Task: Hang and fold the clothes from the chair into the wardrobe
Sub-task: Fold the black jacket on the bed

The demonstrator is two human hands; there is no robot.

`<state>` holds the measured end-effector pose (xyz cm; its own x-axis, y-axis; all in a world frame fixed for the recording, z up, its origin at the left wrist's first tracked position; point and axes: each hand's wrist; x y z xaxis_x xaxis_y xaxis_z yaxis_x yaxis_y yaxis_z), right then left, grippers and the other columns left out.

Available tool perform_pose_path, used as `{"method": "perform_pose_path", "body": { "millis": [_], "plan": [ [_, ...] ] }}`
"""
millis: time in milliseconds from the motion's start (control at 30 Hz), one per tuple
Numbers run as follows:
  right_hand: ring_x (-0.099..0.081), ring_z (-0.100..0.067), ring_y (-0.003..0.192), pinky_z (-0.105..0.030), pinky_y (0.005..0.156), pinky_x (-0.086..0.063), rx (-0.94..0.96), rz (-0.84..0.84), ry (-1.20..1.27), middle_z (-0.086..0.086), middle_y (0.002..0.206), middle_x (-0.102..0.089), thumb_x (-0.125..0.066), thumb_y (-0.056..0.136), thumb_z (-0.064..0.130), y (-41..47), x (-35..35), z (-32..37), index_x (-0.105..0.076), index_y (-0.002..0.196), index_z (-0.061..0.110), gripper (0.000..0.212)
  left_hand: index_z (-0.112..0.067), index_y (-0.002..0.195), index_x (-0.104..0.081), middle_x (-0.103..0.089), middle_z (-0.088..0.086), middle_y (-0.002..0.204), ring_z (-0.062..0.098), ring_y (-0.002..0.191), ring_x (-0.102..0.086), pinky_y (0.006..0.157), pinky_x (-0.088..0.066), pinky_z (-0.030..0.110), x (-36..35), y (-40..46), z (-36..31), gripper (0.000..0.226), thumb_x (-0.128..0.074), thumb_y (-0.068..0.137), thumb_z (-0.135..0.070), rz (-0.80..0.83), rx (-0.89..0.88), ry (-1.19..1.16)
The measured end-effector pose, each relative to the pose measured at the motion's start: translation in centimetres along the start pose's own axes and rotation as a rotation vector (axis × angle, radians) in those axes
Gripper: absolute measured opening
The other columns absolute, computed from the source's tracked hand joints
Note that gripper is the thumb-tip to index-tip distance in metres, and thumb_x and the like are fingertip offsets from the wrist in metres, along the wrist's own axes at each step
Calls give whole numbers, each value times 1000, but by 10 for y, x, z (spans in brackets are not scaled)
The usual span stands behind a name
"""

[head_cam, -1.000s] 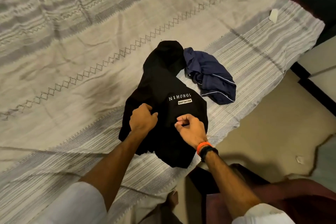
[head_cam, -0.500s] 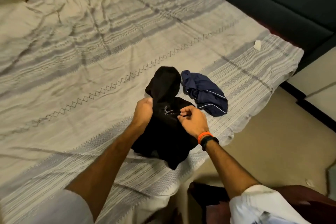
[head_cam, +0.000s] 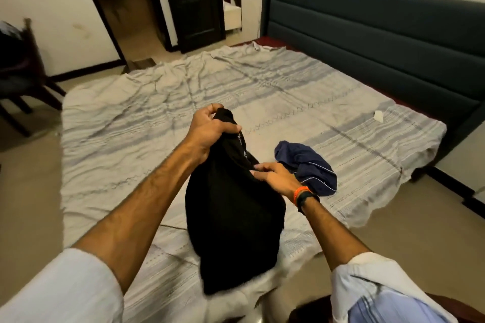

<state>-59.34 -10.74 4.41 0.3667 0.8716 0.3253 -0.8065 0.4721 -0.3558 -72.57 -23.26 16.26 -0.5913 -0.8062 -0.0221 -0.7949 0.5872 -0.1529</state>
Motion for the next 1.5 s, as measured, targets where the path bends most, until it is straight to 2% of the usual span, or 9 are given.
{"method": "perform_pose_path", "body": {
  "millis": [100, 333, 433, 600, 833, 1033, 1200, 1333, 1500],
  "plan": [
    [-61, -26, 78, -32, 74, -46, -63, 47, 15, -10, 82, -66, -47, 99, 50, -14, -15, 15, -70, 91, 10, 46, -23, 94, -57, -59, 15, 108, 33, 88, -63, 79, -57, 43, 21, -12, -18, 55, -74, 62, 18, -51, -39, -66],
    [-65, -10, 73, -23, 66, -49, -88, 205, -7, -4, 80, -72, -57, 92, 55, -23, -76, 35, -70, 88, 5, 52, -19, 94, -55, -60, 8, 85, 26, 77, -62, 73, -55, 39, 67, -45, -45, 58, -69, 55, 22, 116, -163, -181],
    [-64, -8, 52, -26, 54, -51, -176, 257, 235, 2, 53, -64, -55, 93, 54, -25, -104, 42, -61, 69, 14, 48, -17, 96, -51, -61, 7, 83, 21, 66, -66, 63, -56, 34, 94, -58, -54, 55, -65, 60, 23, 224, -208, -244],
    [-73, -22, 86, -37, 74, -60, -150, 134, 714, -11, 95, -75, -68, 81, 52, -13, -150, 67, -69, 107, 2, 56, -18, 95, -49, -59, 5, 66, 18, 56, -61, 59, -56, 29, 149, -65, -54, 46, -66, 64, 12, 332, -195, -334],
    [-54, -6, 66, -27, 71, -53, 137, 29, 1153, 5, 78, -56, -60, 96, 31, 9, -188, 174, -65, 102, 22, 12, -15, 104, -51, -62, 14, 76, 22, 61, -64, 62, -57, 28, 238, -56, -37, 48, -69, 64, 6, 303, -86, -307],
    [-60, -7, 83, -31, 82, -46, 279, 36, 409, 9, 83, -65, -60, 95, 14, 0, -195, 209, -67, 94, 20, 9, -17, 103, -52, -57, 7, 63, 19, 55, -58, 59, -49, 28, 259, -49, -28, 50, -65, 61, 7, 269, -68, -363],
    [-64, -13, 95, -26, 81, -50, 325, 191, 177, -6, 116, -65, -41, 88, -21, 17, -234, 155, -60, 121, 11, 50, -16, 101, -50, -52, 1, 52, 14, 46, -53, 49, -44, 20, 265, -45, -42, 48, -56, 61, 9, 376, -108, -318],
    [-59, -2, 85, -28, 86, -55, 429, 106, -127, -8, 97, -67, -57, 97, 2, 40, -248, 128, -64, 108, 4, 14, -16, 96, -53, -54, 2, 55, 15, 50, -56, 52, -44, 22, 271, -46, -49, 40, -54, 64, 7, 421, -101, -372],
    [-57, -14, 59, -25, 67, -52, 363, -263, 551, 0, 60, -55, -43, 106, 17, 50, -240, 170, -55, 77, 12, 31, -17, 90, -59, -62, 0, 70, 13, 63, -60, 64, -49, 25, 288, -36, -50, 29, -77, 69, -8, 319, -94, -207]
  ]
}}
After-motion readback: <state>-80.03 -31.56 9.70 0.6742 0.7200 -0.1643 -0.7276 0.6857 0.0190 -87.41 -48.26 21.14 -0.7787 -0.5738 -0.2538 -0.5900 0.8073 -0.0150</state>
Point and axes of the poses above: each hand's wrist, its own y-axis towards the middle knuckle, its own x-axis out of the back of the hand, z = x × y
